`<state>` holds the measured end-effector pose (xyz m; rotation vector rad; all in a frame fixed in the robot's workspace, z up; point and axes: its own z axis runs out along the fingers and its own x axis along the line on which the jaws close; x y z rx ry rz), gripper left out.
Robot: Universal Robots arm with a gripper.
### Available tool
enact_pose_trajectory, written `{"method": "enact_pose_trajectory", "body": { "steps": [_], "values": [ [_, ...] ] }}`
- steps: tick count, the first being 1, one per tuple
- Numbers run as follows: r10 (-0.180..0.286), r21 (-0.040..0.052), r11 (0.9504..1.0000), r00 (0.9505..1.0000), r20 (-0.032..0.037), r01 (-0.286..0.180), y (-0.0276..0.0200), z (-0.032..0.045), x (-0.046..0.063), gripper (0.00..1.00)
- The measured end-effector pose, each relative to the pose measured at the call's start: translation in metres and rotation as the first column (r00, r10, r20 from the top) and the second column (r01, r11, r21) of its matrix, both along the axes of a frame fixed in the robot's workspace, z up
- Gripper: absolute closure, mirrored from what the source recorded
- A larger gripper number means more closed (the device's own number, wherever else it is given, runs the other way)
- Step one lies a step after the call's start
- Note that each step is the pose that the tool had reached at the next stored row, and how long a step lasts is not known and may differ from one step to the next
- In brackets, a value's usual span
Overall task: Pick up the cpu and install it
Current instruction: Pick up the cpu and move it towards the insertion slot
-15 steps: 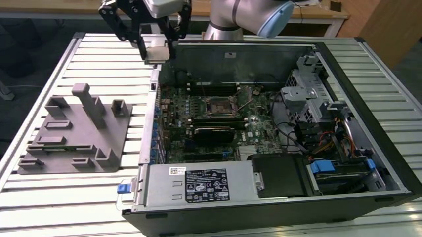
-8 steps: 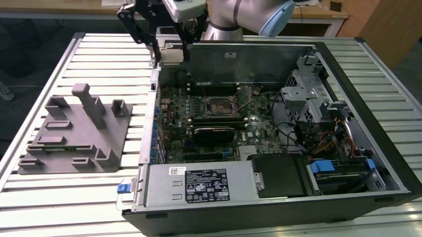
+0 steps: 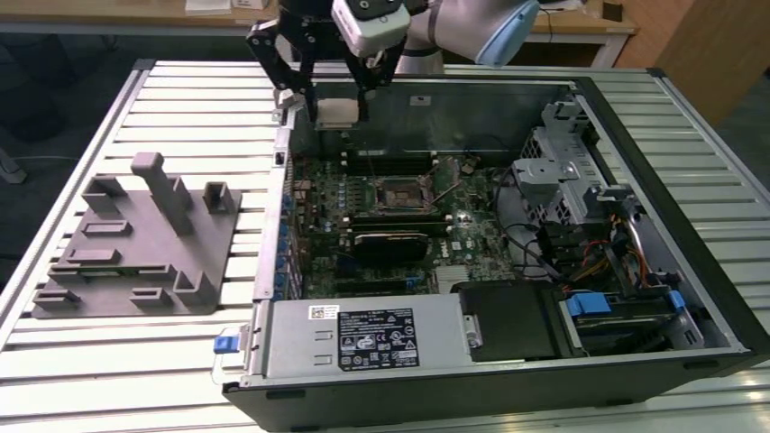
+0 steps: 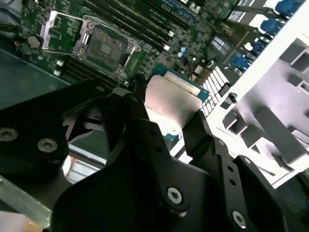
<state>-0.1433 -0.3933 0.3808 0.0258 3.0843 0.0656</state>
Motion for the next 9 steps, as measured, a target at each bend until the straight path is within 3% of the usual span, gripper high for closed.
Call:
{"method": "enact_pose_trajectory", "body": {
  "steps": [9],
  "values": [
    [0.000,0.0000,1.0000,1.0000,-0.0010,0.000,0.0000,-0.0159,0.016,0.45]
  ]
}}
